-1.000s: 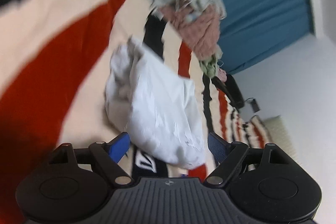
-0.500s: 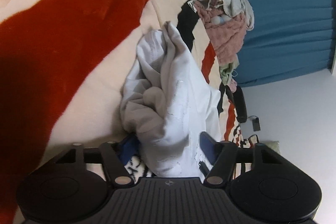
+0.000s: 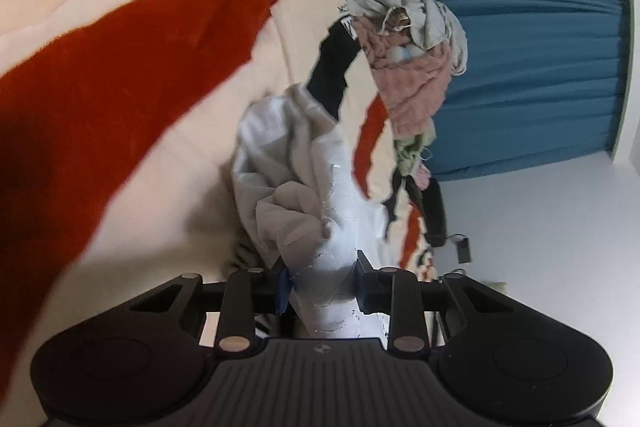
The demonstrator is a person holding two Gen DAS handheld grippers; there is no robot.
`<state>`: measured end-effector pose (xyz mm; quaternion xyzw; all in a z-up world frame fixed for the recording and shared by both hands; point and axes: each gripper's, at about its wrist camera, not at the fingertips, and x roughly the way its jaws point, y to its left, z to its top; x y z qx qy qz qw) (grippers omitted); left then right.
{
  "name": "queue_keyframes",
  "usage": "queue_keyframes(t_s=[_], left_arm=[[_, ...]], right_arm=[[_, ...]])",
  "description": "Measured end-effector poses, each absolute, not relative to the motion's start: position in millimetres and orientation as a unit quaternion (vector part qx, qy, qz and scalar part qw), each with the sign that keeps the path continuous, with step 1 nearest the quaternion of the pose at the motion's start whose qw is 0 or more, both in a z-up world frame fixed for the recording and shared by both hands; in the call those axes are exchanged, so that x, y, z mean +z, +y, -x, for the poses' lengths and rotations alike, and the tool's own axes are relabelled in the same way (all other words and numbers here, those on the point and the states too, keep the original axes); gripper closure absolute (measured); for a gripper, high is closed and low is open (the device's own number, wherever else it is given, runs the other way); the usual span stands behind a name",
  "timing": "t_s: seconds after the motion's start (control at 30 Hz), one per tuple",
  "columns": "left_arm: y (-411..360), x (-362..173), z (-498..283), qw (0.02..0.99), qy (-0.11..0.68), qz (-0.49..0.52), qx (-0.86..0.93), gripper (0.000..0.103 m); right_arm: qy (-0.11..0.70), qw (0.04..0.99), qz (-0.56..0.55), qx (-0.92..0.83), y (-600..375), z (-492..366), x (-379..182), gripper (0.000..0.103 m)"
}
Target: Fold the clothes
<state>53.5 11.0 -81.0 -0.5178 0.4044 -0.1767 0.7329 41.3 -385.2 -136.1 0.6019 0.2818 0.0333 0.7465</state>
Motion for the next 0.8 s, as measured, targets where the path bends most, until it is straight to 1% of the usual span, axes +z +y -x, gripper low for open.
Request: queue_keyframes(t_s=[0.1,0.2,0.37,0.6,0.7,0.8], left_arm=[[2.9,-51.7,-49.6,0.727,0.41,0.519,-0.187,0.072],[-15.6,-19.4,-49.9,0.725,0.435,0.5,-0.188,0.072],[-65.2,30.9,-81.3,0.724,0.474,0.459,-0.199,0.072],[-156.6,85.5,-160.1,0.755,0.489,0.38,-0.215,0.072],[-199.9,96.4,-212.0,0.761,0.486,0.367,-0.224,0.072],[-242.7,99.1,-273.0,0.756,0.482,0.374,-0.238,0.073]], right_arm=[[0.281,0.744,-0.606,0.036,-396.4,-30.6,-117.6,0.086],[0.29,0.731,-0.617,0.034,-416.9,-28.2,-99.0,0.086],[0.276,0.739,-0.614,0.03,-460.0,-45.7,-69.5,0.086],[0.247,0.754,-0.608,0.009,-528.0,-102.1,-44.8,0.086],[0.231,0.773,-0.591,-0.009,-559.1,-145.6,-33.1,0.086],[0.212,0.794,-0.569,-0.026,-591.3,-192.7,-18.9,0.086]])
